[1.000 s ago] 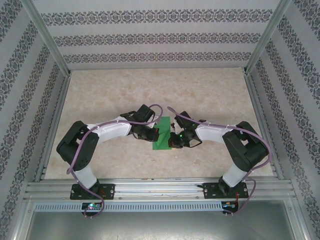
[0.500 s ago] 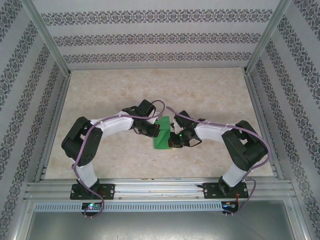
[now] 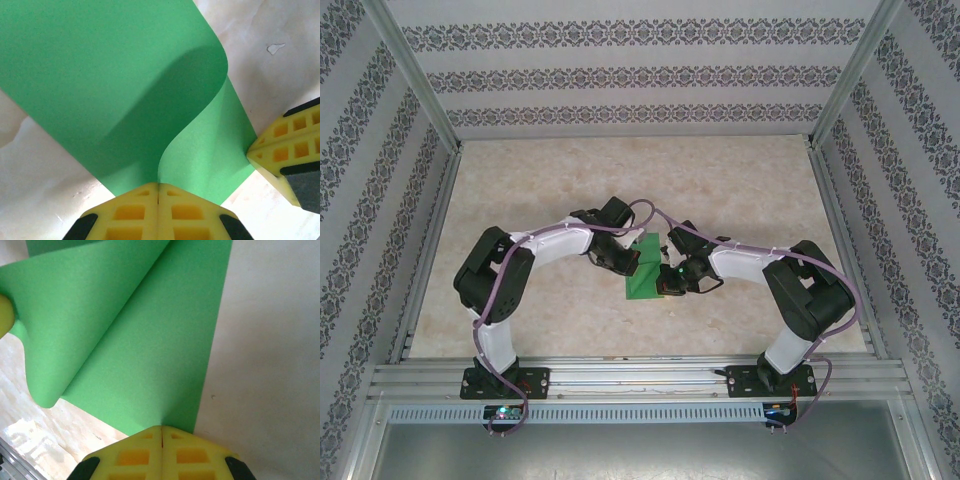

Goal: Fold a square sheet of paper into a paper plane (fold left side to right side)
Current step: Fold the triangle a second time at the center of the table.

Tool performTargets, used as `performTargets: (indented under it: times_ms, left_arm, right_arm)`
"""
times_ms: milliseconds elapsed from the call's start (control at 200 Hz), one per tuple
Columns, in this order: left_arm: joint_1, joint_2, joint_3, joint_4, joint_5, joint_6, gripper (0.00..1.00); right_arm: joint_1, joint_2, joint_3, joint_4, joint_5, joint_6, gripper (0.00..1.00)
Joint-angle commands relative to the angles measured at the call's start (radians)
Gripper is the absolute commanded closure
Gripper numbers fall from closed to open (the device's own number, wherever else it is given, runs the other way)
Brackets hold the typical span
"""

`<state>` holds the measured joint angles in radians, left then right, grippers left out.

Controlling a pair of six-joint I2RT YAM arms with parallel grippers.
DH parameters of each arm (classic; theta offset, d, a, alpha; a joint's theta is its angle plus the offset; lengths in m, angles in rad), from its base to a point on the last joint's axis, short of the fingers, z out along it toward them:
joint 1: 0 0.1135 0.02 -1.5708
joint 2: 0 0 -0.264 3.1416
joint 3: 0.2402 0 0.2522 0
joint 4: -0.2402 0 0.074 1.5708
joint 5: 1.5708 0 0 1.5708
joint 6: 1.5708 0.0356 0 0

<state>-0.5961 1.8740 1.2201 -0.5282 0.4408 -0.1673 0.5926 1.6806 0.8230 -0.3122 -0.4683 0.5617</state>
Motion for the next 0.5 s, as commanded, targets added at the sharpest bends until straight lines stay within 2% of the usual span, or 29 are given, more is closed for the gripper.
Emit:
performTargets:
  times_ms: [0, 495]
  left_arm:
    - [0.013, 0.034, 0.029, -0.055, -0.01, 0.03, 1.0]
    - [0.016, 0.07, 0.076, -0.091, -0.055, 0.045, 1.0]
  right_arm:
    - [-0.001, 0.031, 0.004, -0.039, 0.03, -0.028, 1.0]
    - [-0.003, 0.042, 0.005, -0.037, 0.03, -0.03, 1.0]
